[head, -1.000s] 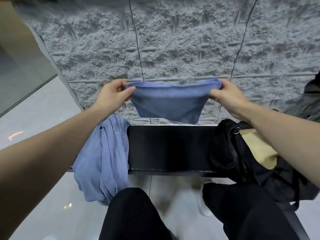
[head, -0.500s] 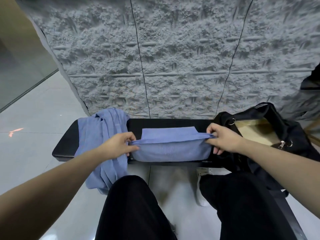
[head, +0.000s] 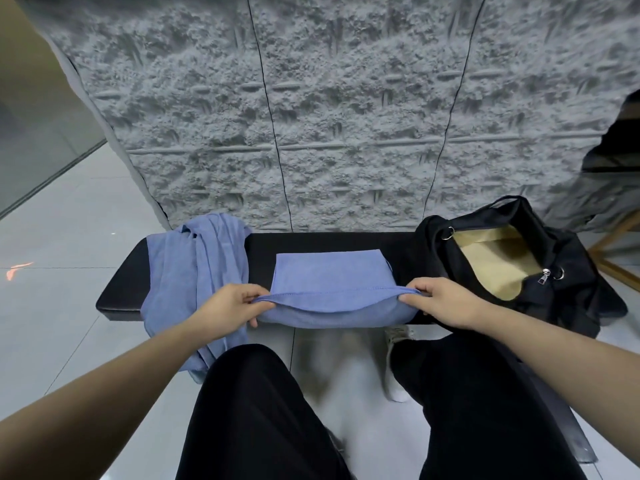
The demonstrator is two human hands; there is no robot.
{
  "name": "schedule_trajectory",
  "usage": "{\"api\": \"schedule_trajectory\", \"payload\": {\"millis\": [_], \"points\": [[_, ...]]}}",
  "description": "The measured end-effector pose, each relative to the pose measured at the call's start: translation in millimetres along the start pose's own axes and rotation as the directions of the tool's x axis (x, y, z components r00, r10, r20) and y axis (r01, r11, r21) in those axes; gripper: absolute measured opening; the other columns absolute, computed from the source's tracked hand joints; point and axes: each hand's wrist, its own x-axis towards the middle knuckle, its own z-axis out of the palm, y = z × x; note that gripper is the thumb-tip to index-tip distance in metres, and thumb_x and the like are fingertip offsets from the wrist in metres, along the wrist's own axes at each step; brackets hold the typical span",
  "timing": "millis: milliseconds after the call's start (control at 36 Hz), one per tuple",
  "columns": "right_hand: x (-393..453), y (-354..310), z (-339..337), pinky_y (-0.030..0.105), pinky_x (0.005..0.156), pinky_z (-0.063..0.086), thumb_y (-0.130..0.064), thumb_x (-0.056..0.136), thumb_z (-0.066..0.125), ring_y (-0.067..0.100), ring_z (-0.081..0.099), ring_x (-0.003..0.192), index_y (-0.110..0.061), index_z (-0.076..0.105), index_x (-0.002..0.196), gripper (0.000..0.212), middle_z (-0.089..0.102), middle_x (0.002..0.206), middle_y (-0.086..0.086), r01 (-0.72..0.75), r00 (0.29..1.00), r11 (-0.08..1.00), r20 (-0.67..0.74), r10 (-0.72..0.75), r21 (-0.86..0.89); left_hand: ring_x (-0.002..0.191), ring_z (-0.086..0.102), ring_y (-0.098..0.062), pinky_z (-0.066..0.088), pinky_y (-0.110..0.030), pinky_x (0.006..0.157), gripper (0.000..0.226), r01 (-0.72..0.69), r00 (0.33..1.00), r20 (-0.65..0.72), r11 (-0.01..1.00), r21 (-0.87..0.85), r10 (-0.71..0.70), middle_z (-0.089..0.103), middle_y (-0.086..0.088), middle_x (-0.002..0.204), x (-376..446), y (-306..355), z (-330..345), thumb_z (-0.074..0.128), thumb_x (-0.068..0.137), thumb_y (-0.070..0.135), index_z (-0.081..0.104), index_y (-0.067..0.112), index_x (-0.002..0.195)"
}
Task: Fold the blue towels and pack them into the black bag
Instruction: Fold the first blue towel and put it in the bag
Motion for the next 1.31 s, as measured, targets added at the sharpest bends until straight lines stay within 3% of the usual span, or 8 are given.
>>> {"api": "schedule_trajectory", "payload": {"millis": [111, 222, 472, 889, 1000, 1139, 1222, 1306], "points": [[10, 7, 3, 0.031, 0.068, 0.044, -0.029, 0.097, 0.060, 0.007, 0.049, 0.063, -0.018, 0.067, 0.088, 0.016, 0.058, 0.071, -0.003, 0.019, 0.996, 1.000, -0.091, -0.017, 0.021, 0.057, 0.052, -0.004, 0.040, -0.015, 0.058, 0.010, -0.031, 0.998, -0.055, 0.999, 0.030, 0.033, 0.059, 0.009, 0.061, 11, -2, 3, 0.061, 0.097, 0.019, 0.069, 0.021, 0.092], [21, 7, 7, 0.012, 0.059, 0.038, -0.019, 0.097, 0.059, -0.001, 0.051, 0.062, -0.021, 0.067, 0.091, 0.011, 0.061, 0.073, -0.007, 0.036, 0.982, 0.998, -0.186, -0.027, 0.049, 0.068, 0.051, -0.008, 0.041, -0.022, 0.064, 0.008, -0.039, 0.994, -0.101, 0.999, 0.004, 0.039, 0.062, -0.014, 0.078, 27, -1, 8, 0.061, 0.097, 0.022, 0.068, 0.021, 0.095], [70, 6, 8, 0.021, 0.062, 0.041, -0.030, 0.097, 0.058, 0.013, 0.055, 0.073, -0.024, 0.062, 0.089, 0.011, 0.065, 0.083, 0.001, -0.050, 0.944, 0.995, -0.320, 0.075, 0.087, 0.070, 0.051, -0.015, 0.039, -0.023, 0.060, 0.013, 0.044, 0.957, -0.278, 0.991, -0.123, -0.077, 0.063, -0.008, 0.083, 85, -1, 12, 0.063, 0.096, 0.028, 0.067, 0.016, 0.092], [171, 24, 15, 0.024, 0.062, 0.042, -0.025, 0.093, 0.063, 0.014, 0.054, 0.077, -0.009, 0.068, 0.096, 0.017, 0.060, 0.082, 0.000, -0.215, 0.887, 0.928, -0.337, 0.316, 0.305, 0.052, 0.059, -0.019, 0.052, -0.038, 0.058, 0.014, 0.194, 0.909, -0.334, 0.962, -0.194, -0.251, 0.061, -0.011, 0.067, 176, -34, 34, 0.060, 0.098, 0.029, 0.058, 0.017, 0.090], [177, 30, 21, 0.024, 0.062, 0.042, -0.022, 0.092, 0.065, 0.015, 0.054, 0.080, -0.005, 0.069, 0.098, 0.018, 0.059, 0.080, 0.000, -0.230, 0.884, 0.907, -0.314, 0.346, 0.352, 0.057, 0.057, -0.018, 0.048, -0.033, 0.057, 0.005, 0.233, 0.908, -0.316, 0.959, -0.163, -0.274, 0.058, -0.006, 0.086, 183, -45, 45, 0.059, 0.095, 0.017, 0.056, 0.019, 0.093], [174, 30, 21, 0.025, 0.072, 0.044, -0.021, 0.086, 0.075, 0.011, 0.053, 0.075, -0.009, 0.066, 0.099, 0.019, 0.059, 0.080, -0.002, -0.202, 0.898, 0.902, -0.295, 0.326, 0.381, 0.064, 0.049, -0.019, 0.042, -0.033, 0.067, 0.034, 0.258, 0.857, -0.456, 0.966, -0.023, -0.240, 0.032, -0.004, 0.127, 180, -35, 56, 0.059, 0.091, 0.014, 0.049, 0.017, 0.124], [170, 28, 22, 0.024, 0.071, 0.046, -0.012, 0.085, 0.073, 0.012, 0.056, 0.076, -0.013, 0.066, 0.096, 0.014, 0.061, 0.079, -0.002, -0.153, 0.901, 0.911, -0.325, 0.289, 0.384, 0.061, 0.050, -0.016, 0.046, -0.033, 0.058, 0.024, 0.144, 0.847, -0.506, 0.987, -0.078, -0.163, 0.039, 0.002, 0.112, 177, -13, 68, 0.058, 0.090, 0.014, 0.050, 0.020, 0.112], [164, 24, 28, 0.024, 0.067, 0.047, -0.012, 0.086, 0.070, 0.008, 0.057, 0.068, -0.018, 0.069, 0.089, 0.007, 0.063, 0.073, -0.004, -0.098, 0.900, 0.930, -0.368, 0.234, 0.354, 0.064, 0.053, -0.007, 0.043, -0.018, 0.052, 0.016, 0.038, 0.916, -0.376, 0.962, -0.270, -0.142, 0.053, 0.005, 0.084, 171, 19, 92, 0.055, 0.093, 0.013, 0.050, 0.022, 0.105]]}}
